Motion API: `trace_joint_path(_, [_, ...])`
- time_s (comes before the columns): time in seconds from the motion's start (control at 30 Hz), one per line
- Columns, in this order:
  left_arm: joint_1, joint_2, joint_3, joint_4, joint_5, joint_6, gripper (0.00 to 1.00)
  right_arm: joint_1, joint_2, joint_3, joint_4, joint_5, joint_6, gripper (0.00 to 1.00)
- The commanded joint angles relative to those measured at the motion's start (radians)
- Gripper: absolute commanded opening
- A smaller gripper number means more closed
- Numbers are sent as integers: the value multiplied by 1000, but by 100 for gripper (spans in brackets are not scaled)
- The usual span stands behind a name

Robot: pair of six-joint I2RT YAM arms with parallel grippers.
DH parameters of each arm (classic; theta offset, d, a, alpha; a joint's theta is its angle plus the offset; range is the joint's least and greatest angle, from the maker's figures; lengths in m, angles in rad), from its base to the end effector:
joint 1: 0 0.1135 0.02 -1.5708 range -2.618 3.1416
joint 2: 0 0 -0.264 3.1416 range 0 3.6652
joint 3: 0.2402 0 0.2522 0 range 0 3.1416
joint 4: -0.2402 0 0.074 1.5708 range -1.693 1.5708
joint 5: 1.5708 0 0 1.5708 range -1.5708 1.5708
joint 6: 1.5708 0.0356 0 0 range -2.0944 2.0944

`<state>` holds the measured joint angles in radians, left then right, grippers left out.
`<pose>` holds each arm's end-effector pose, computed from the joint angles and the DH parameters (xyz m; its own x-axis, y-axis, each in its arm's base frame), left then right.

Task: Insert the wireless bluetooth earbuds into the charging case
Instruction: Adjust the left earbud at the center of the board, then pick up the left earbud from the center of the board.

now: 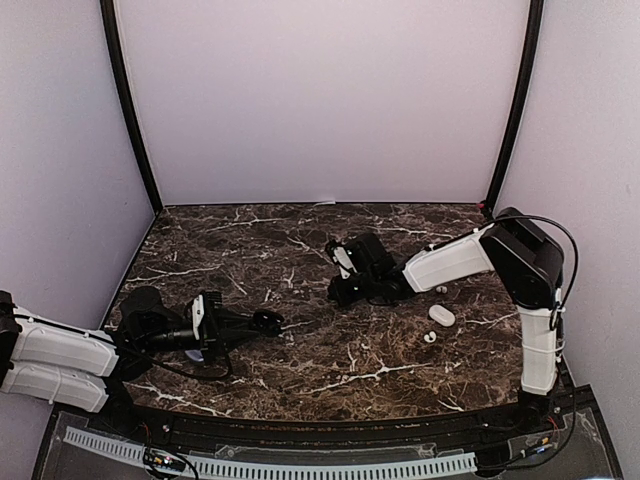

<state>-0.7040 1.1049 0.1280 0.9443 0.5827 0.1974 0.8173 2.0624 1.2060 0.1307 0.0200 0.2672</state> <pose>0.1336 -0.1391 0.1765 0.1639 0.0757 -0.9836 0.9459 0.2709 0.1784 0.2964 0.3149 0.1277 -0.6278 -0.2833 -0.7250 -0.5735 0.7981 0.1847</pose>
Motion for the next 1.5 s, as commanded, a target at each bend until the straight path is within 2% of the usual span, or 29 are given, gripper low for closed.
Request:
trace_joint_path(0.0, [3,-5,7,6,1,-5,0,-6,-9,-1,-19,-18,-15,11])
trace_joint_path(0.27, [4,-5,7,7,4,-5,0,-3,-111,-61,-18,-53,-40,6])
trace_joint_path(0.47, [4,-7,7,4,6,-4,0,9,-218,-173,-63,-101,-87,5])
trace_joint_path(0.67, [3,-6,9,4,9,-6,0,12,-332,-253,-107,-108,-118,6])
trace_joint_path(0.8, [4,-8,8,4,11,-6,0,12,-374,-270,-117,-107,-125,12])
trace_joint_path(1.1, [4,-16,6,-2,5,-4,0,10,-313,-175,-195,-124,-90,21])
trace_joint_path(1.3, [3,-19,6,-6,4,-5,0,-25,-232,-77,-231,-239,-60,30])
trace_joint_path(1.47, [4,-22,6,-8,3,-7,0,-57,-143,24,-257,-307,-8,31])
